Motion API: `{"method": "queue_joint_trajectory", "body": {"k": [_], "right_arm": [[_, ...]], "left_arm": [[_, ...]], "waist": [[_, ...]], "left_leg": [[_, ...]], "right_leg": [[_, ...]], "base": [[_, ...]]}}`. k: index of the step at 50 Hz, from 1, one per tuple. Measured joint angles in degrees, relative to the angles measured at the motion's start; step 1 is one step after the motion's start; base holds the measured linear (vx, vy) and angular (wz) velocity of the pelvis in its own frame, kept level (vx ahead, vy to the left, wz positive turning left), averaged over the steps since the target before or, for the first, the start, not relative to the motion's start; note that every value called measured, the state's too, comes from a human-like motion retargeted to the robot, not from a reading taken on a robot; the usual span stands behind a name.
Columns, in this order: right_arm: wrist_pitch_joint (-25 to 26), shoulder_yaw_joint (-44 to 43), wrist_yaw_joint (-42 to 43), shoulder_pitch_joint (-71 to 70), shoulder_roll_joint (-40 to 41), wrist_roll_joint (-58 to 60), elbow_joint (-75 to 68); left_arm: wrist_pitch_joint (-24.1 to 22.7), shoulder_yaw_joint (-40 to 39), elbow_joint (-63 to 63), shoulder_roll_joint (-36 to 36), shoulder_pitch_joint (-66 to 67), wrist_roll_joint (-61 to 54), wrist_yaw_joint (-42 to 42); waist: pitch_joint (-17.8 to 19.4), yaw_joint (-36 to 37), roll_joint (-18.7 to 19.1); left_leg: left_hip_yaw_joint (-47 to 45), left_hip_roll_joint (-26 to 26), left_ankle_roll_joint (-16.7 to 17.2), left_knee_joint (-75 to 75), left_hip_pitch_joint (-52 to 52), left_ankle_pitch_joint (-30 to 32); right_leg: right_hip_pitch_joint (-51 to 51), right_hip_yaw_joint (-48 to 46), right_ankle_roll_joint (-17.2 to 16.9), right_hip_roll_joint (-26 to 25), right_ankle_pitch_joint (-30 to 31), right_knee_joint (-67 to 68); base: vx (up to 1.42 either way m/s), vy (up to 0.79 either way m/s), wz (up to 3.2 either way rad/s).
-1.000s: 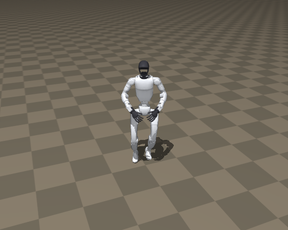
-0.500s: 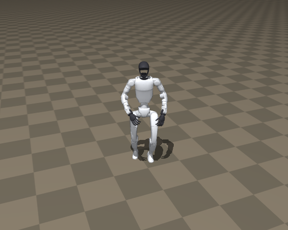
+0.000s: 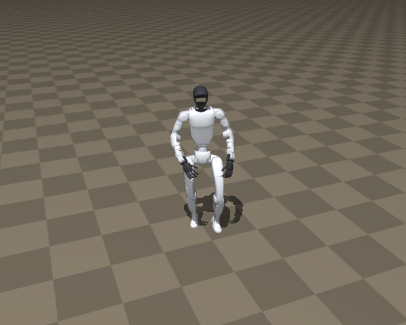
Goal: Run
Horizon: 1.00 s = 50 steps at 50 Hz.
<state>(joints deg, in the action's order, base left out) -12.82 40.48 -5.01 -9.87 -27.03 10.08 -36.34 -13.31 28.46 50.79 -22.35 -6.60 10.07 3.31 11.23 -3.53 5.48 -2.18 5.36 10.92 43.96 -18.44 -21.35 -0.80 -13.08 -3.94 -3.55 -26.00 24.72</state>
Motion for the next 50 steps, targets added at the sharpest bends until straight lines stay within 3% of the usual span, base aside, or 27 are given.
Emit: {"method": "queue_joint_trajectory", "body": {"k": [6, 18, 50], "right_arm": [[-0.2, 0.9, -0.7, -0.6, -0.1, 0.7, -0.7], [0.0, 2.6, -3.6, -1.7, -0.5, 0.3, -1.0], [1.4, 2.4, -8.0, -2.6, -4.8, -10.2, 5.7]], "left_arm": [[0.6, 0.0, 2.6, 0.6, -1.3, -0.1, 0.7], [0.9, 1.1, 4.3, 0.8, -2.7, -1.1, 3.2], [-1.7, 4.6, -6.0, -0.1, -4.5, -6.1, 5.3]], "waist": [[-0.4, -0.4, 0.4], [-0.7, -0.3, 2.6], [-2.1, -0.4, 1.1]], "left_leg": [[-2.7, 3.2, -1.9, 5.2, -1.8, -3.6], [-3.1, 6.9, -2.5, 16.2, -0.7, -5.8], [-2.8, 0.0, -4.7, 10.8, -0.7, -7.7]], "right_leg": [[1.8, -0.2, 0.3, 0.0, -0.2, 1.9], [3.3, 0.4, 1.5, -2.7, 0.4, 3.2], [12.7, 1.0, 1.1, 0.6, 0.6, 8.4]], "base": [[-0.07, -0.02, 0.09], [-0.02, 0.00, 0.00], [-0.01, 0.00, 0.00]]}}
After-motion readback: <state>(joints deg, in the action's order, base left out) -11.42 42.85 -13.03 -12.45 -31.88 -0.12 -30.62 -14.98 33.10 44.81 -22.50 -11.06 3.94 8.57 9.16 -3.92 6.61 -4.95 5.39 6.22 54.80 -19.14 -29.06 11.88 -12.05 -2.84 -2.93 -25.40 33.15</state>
